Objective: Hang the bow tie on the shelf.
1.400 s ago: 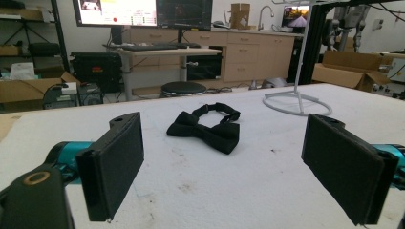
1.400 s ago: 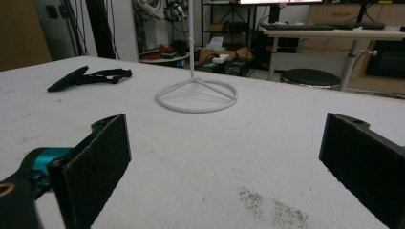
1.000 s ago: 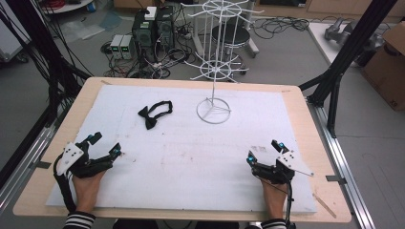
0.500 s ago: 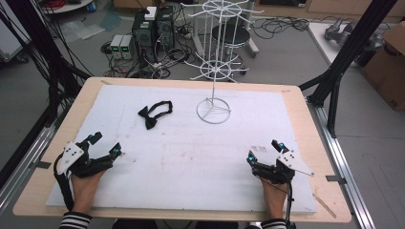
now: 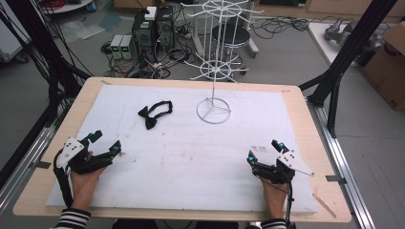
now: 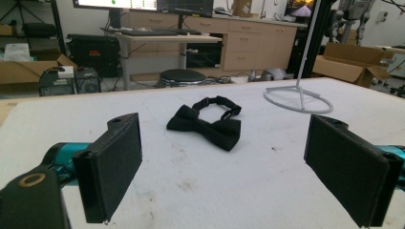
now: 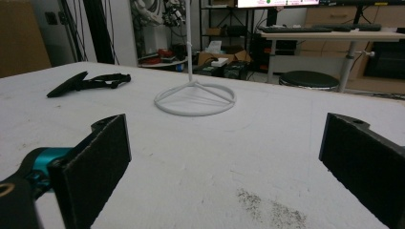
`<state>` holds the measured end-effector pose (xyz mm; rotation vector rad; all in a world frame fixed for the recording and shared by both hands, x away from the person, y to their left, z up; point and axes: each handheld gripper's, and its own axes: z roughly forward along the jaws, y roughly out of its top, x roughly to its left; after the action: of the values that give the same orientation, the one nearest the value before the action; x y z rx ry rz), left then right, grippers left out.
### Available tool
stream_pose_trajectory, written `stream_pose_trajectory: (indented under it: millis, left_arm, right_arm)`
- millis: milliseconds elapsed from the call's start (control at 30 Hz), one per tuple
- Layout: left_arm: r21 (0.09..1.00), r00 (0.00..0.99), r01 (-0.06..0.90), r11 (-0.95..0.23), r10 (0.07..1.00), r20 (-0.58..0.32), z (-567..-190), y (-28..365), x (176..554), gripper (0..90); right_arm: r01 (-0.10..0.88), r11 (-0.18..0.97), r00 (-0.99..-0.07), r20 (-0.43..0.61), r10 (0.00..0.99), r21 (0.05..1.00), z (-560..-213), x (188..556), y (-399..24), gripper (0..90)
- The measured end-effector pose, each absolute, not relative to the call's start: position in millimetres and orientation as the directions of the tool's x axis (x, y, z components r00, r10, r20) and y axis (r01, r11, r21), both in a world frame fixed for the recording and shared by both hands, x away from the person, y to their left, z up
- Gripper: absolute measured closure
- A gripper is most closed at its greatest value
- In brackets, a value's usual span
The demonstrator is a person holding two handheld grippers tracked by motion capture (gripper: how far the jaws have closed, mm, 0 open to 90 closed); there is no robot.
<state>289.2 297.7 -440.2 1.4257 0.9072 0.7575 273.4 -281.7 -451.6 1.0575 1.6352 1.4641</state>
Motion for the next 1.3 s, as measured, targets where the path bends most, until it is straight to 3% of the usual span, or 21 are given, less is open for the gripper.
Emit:
stream_pose_trajectory:
  millis: [300,667,1300]
  left_arm:
    - [0.992,0.536,0.121,-0.037,0.843,-0.034,-407.6,291.5,310.5,13.2]
    - [0.960,0.596,0.175,-0.217,0.800,0.072,-376.2,271.0,346.4,13.2]
    - [0.905,0.660,0.268,-0.330,0.747,0.077,-365.3,229.7,403.4,13.5]
  right_arm:
    - [0.130,0.022,-0.431,0.036,0.902,0.991,-451.6,273.1,-282.0,2.5]
    - [0.129,0.023,-0.431,0.035,0.902,0.991,-451.6,273.2,-282.2,2.4]
    - [0.132,0.015,-0.432,0.044,0.901,0.991,-451.6,273.2,-282.4,2.4]
